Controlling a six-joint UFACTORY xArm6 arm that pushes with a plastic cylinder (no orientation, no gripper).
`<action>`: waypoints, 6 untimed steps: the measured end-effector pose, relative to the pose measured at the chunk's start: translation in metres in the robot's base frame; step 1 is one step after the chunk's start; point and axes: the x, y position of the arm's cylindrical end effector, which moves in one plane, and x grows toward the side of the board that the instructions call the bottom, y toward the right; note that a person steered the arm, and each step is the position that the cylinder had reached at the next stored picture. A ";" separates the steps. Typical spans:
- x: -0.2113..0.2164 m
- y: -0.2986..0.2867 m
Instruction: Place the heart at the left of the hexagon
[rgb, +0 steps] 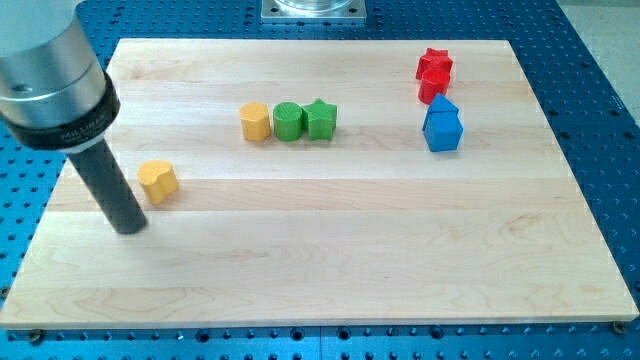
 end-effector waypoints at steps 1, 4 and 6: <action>-0.046 0.029; -0.066 0.030; -0.113 0.048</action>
